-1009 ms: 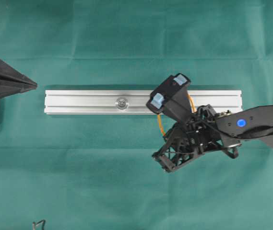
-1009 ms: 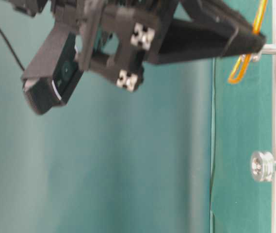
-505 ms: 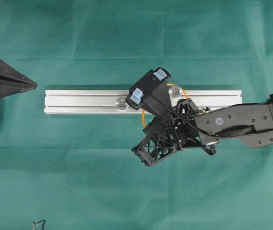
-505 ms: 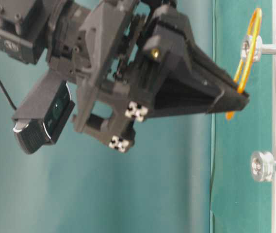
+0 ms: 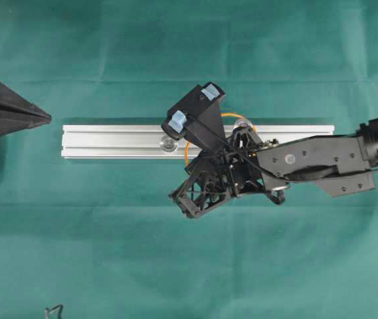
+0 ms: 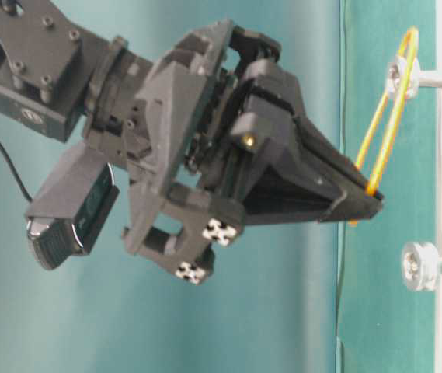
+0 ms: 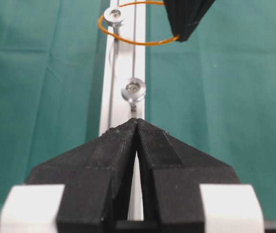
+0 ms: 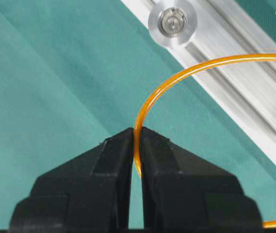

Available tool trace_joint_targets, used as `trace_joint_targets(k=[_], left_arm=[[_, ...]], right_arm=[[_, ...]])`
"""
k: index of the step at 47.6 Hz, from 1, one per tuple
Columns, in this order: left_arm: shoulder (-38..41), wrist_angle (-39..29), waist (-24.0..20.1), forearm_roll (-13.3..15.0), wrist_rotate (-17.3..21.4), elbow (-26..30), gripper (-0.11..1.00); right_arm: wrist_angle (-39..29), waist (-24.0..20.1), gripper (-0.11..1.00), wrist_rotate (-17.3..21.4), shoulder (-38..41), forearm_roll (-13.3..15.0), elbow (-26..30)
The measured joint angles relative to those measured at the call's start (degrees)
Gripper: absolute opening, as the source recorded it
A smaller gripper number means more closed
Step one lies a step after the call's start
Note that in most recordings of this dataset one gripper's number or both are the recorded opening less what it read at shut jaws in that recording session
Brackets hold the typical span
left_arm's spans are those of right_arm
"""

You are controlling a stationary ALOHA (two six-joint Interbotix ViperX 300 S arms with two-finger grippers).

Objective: Hook the rubber onto the shaft.
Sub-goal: 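Rotate the right gripper and swing the band toward the left knob, then lower the band loop down over the left knob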

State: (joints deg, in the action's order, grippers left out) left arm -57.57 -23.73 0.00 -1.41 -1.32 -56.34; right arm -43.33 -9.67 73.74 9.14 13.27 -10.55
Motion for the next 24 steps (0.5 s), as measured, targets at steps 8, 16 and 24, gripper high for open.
trace_joint_targets(k=[8,16,24], left_arm=[[0.0,0.0,0.0,-0.1,0.0,0.1,0.00],[0.0,0.0,-0.1,-0.1,0.0,0.1,0.00],[0.0,0.0,0.0,-0.1,0.0,0.1,0.00]], right_arm=[[1.1,0.5,0.07,0.0,0.8,0.3,0.6],[1.8,1.0,0.07,0.0,1.9,0.7,1.9],[1.8,1.2,0.07,0.0,3.1,1.5,3.3]])
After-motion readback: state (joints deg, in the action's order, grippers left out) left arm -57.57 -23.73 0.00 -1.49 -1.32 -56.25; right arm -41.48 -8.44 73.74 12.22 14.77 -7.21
